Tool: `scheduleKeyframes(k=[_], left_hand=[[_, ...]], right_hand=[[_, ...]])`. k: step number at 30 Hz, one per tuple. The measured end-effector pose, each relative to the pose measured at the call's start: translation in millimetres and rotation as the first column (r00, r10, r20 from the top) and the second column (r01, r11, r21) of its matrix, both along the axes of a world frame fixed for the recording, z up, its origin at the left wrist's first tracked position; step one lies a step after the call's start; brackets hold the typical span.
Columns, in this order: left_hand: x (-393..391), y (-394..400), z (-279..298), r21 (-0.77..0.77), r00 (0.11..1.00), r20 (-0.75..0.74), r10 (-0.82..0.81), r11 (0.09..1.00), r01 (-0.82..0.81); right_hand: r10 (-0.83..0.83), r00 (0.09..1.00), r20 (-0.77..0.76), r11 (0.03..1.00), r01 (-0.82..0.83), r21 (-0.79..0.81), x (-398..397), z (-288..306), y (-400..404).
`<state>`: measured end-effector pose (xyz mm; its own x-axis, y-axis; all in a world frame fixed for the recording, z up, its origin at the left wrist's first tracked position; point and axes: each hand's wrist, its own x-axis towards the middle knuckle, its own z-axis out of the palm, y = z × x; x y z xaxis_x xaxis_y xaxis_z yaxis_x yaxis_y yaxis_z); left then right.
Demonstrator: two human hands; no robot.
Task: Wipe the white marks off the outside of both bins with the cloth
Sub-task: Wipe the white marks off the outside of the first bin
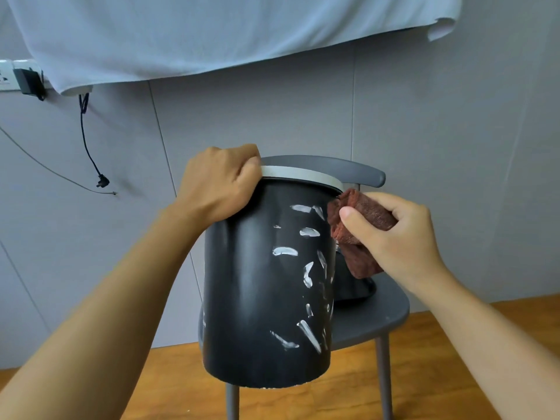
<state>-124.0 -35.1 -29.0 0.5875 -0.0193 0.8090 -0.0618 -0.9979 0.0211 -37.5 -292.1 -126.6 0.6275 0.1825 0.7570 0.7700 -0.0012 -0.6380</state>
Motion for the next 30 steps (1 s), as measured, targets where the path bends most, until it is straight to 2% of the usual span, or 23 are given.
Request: scheduleKeyframes(k=[2, 5, 8, 11, 14, 19, 21, 24, 28, 30], left_hand=[[3.8, -6.2, -3.3, 0.099, 0.992, 0.022, 0.124, 0.987, -0.125], [4.8, -6.9, -2.9, 0.131, 0.999, 0.038, 0.021, 0.991, -0.026], [5.0, -6.9, 1.1, 0.065, 1.000, 0.011, -0.025, 0.998, 0.024], [10.2, -4.5, 0.7, 0.040, 0.998, -0.024, 0.058, 0.998, -0.057], [9.6, -1.6, -2.8, 0.092, 0.989, 0.030, 0.142, 0.985, -0.144], [4.3, 0.3, -8.7, 0.025, 0.989, 0.104, 0.104, 0.994, -0.107], [3.1, -1.9, -10.9, 0.005, 0.992, 0.111, 0.055, 0.998, -0.056], [2.9, -5.8, -13.4, -0.010, 0.993, 0.115, 0.011, 1.000, -0.010], [2.7, -5.0, -13.9, -0.013, 0.993, 0.116, 0.019, 1.000, -0.018], [1.6, -3.9, -14.5, -0.011, 0.994, 0.108, 0.020, 1.000, -0.018]], right_hand=[[0.002, 1.000, 0.013, 1.000, -0.002, -0.017, -1.2, -0.1, 2.1], [0.004, 1.000, 0.017, 1.000, -0.004, -0.025, -1.7, 0.6, 3.4], [-0.006, 1.000, 0.014, 1.000, 0.006, -0.025, -2.1, 1.6, 4.3], [-0.010, 1.000, 0.010, 1.000, 0.011, -0.027, -2.5, 3.2, 4.5], [-0.013, 1.000, 0.002, 0.999, 0.013, -0.045, -1.0, 4.5, 3.1], [0.009, 1.000, 0.014, 0.999, -0.008, -0.047, -3.6, 11.0, 2.6], [0.009, 0.999, 0.047, 0.994, -0.004, -0.112, -5.1, 15.2, 3.3], [-0.064, 0.988, 0.140, 0.974, 0.092, -0.205, -6.1, 20.2, 7.0], [-0.275, 0.929, 0.247, 0.936, 0.317, -0.151, -6.8, 21.6, 24.7], [-0.348, 0.904, 0.247, 0.903, 0.395, -0.171, -9.6, 19.2, 36.8]])
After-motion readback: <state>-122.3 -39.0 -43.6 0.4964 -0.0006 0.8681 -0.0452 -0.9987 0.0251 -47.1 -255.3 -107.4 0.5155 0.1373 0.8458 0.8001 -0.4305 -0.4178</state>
